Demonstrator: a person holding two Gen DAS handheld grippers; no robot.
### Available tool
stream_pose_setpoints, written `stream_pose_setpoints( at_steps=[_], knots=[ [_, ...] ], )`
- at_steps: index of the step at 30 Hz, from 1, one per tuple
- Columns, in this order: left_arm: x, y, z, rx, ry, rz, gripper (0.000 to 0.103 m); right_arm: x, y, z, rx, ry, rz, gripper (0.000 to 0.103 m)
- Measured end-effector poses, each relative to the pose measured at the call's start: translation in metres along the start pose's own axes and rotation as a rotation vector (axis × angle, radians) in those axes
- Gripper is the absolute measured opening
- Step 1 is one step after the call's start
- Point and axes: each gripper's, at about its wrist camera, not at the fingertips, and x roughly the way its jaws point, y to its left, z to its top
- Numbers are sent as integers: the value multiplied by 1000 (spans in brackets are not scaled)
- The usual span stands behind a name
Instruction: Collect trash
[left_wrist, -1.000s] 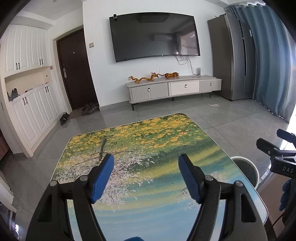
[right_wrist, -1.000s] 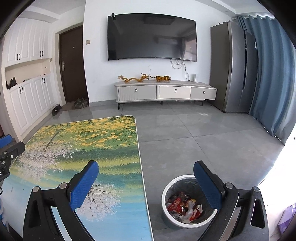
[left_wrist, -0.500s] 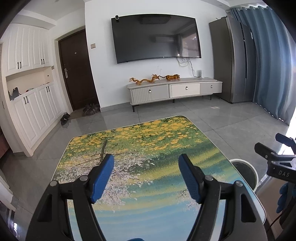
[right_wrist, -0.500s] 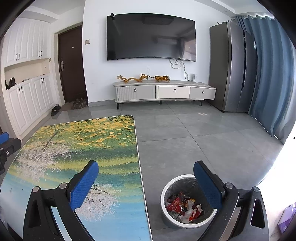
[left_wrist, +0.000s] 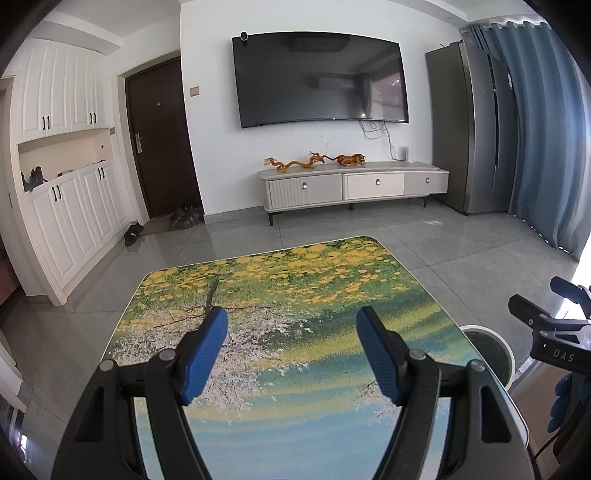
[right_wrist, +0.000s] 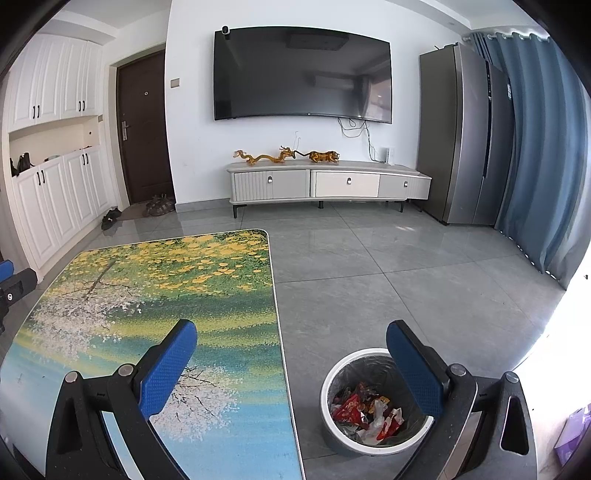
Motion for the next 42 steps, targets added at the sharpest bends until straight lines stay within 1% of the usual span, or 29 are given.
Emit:
stream_pose_setpoints(
  at_steps=[28, 42],
  knots=[
    [3, 10, -5, -33, 3, 20, 72, 0, 2, 3, -16, -2, -12, 103],
    [7, 13, -6, -41, 16, 16, 72, 2, 3, 2, -22, 3, -13, 103]
  ],
)
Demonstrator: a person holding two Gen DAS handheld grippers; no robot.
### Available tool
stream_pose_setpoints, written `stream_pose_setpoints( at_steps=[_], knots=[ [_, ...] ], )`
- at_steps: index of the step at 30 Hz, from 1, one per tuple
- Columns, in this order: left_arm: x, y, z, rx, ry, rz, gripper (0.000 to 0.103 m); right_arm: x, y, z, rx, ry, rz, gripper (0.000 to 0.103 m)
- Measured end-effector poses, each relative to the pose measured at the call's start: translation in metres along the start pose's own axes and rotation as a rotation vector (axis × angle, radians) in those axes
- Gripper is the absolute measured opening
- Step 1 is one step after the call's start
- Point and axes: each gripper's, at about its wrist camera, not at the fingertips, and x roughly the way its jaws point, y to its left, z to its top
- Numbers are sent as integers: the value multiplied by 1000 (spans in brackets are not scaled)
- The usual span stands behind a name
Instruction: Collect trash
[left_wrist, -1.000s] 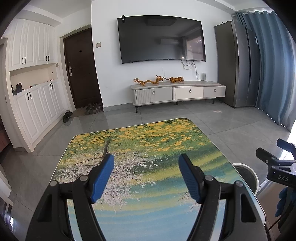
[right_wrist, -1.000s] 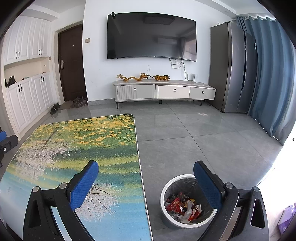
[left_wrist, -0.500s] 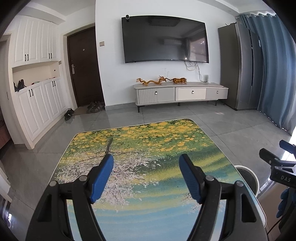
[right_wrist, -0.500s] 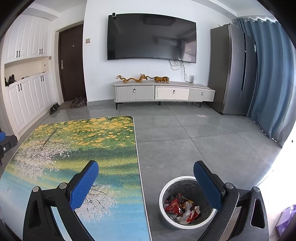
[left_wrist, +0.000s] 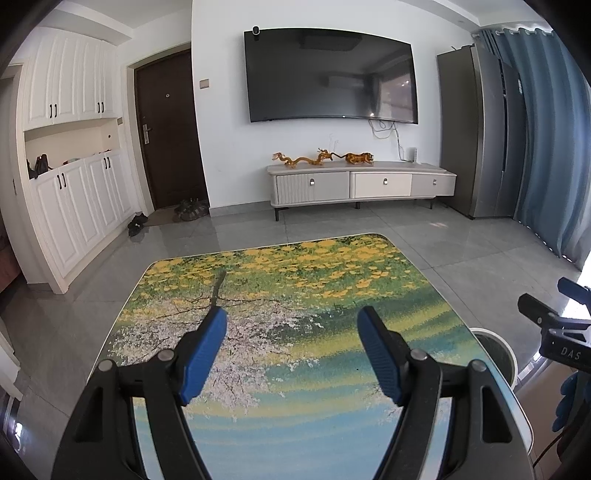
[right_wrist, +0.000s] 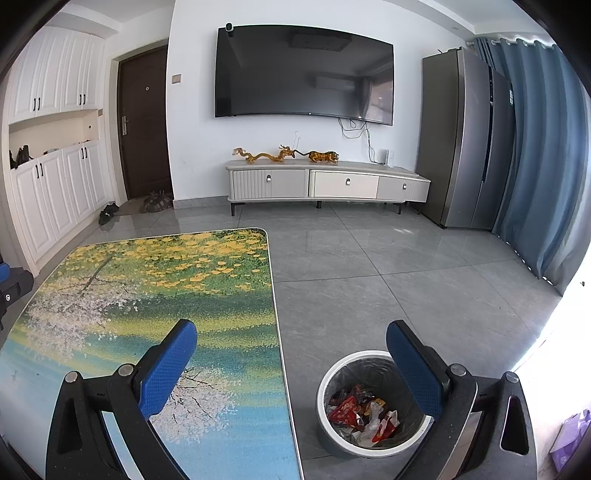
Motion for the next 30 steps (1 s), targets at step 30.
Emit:
stream_pose_setpoints(
  at_steps=[30],
  knots=[
    [2, 11, -4, -42, -8, 31, 72, 6, 0, -1, -6, 7, 0, 103]
  ],
)
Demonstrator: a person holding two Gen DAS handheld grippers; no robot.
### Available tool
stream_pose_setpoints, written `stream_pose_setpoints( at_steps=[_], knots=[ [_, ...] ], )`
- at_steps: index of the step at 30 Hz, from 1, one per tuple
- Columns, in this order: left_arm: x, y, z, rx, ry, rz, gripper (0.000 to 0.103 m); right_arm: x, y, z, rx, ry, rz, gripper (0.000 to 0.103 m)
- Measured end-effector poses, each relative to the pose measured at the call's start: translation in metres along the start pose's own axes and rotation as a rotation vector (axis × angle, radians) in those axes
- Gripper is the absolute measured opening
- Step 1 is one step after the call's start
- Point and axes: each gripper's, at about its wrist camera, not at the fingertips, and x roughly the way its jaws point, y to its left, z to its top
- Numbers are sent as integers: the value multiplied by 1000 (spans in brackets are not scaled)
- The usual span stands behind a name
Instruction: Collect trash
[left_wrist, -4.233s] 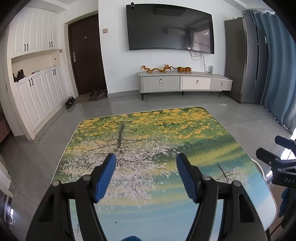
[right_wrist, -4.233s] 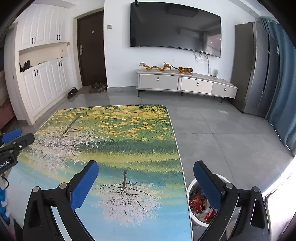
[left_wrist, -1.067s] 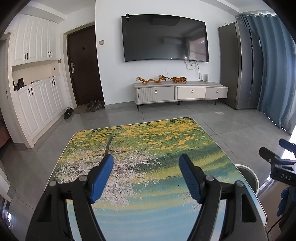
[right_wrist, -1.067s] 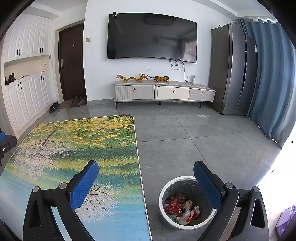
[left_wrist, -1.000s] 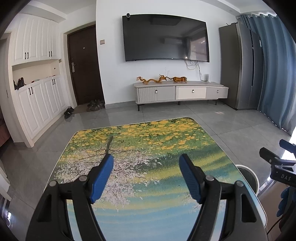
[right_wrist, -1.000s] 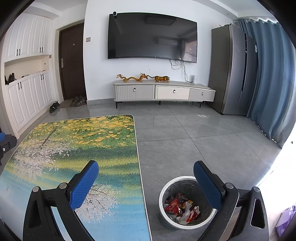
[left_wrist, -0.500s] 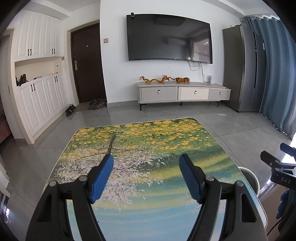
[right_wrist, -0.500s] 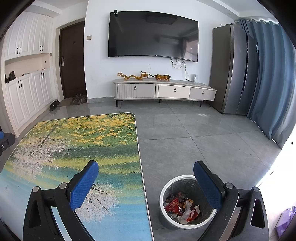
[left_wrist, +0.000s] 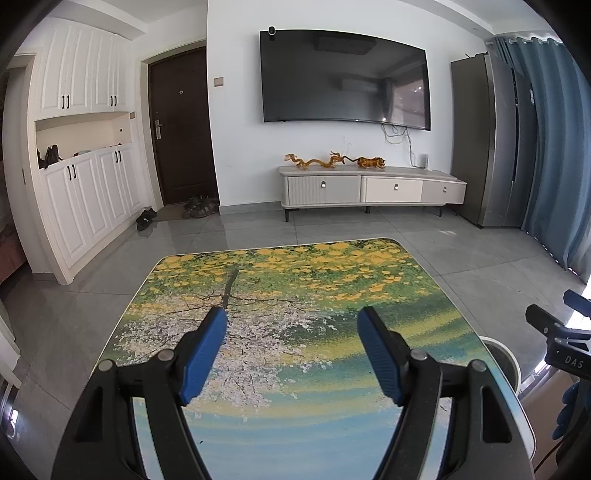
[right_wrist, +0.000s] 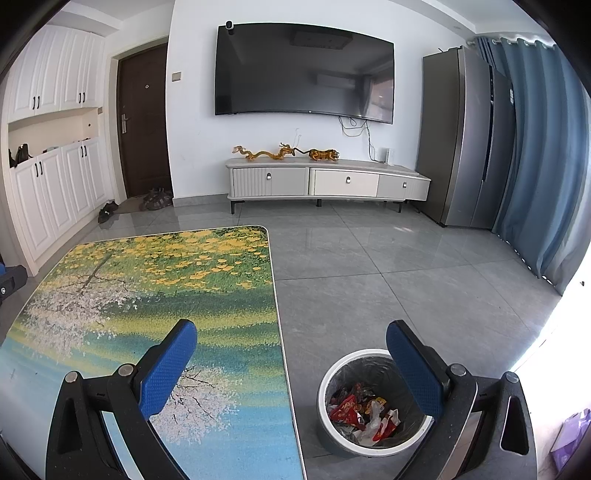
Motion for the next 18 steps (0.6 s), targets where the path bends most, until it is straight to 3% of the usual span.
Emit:
stream_pose_setpoints(
  at_steps=[18],
  knots=[
    [0, -1, -3, -2, 6, 15, 72, 2, 2, -1, 4, 5, -4, 103]
  ],
)
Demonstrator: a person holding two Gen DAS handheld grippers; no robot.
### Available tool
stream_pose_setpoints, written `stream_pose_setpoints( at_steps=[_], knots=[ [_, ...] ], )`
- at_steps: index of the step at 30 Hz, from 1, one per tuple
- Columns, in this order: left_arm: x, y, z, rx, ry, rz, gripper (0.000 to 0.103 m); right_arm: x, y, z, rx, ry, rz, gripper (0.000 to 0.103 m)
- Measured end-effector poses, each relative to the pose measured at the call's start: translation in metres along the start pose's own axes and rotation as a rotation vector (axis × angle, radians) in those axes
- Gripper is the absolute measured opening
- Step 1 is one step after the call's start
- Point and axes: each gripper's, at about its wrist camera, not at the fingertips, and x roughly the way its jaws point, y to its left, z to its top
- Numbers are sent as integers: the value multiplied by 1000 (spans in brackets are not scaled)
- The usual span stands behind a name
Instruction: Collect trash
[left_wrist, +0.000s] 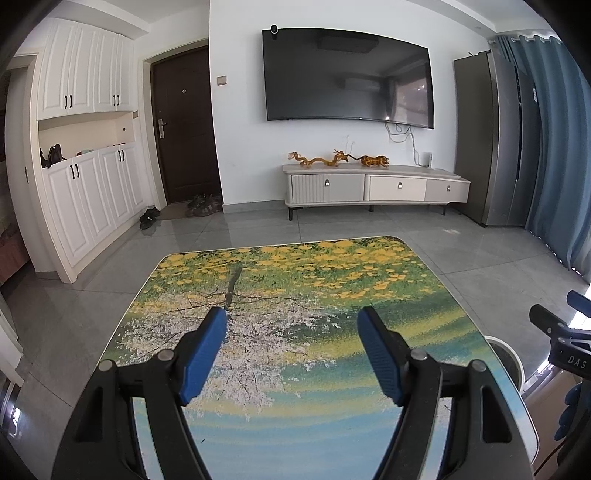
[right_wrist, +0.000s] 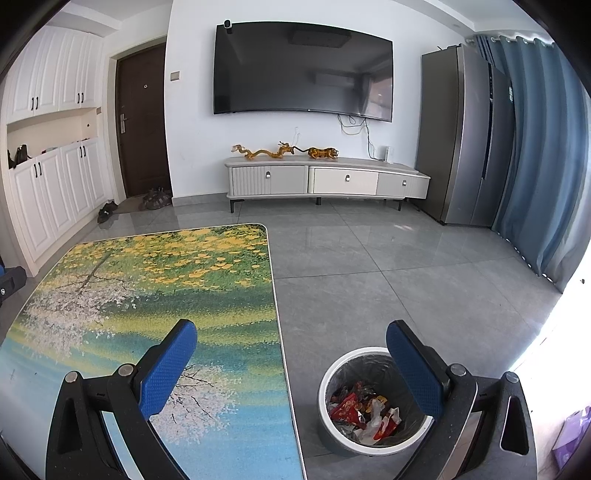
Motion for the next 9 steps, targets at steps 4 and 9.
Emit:
stream_pose_setpoints(
  at_steps=[4, 9],
  knots=[
    [0, 0, 0, 0, 1, -1, 72, 0, 1, 0, -3, 0, 1, 103],
    [1, 0, -1, -4, 9, -4, 72, 0, 2, -1, -3, 1, 1, 103]
  ],
)
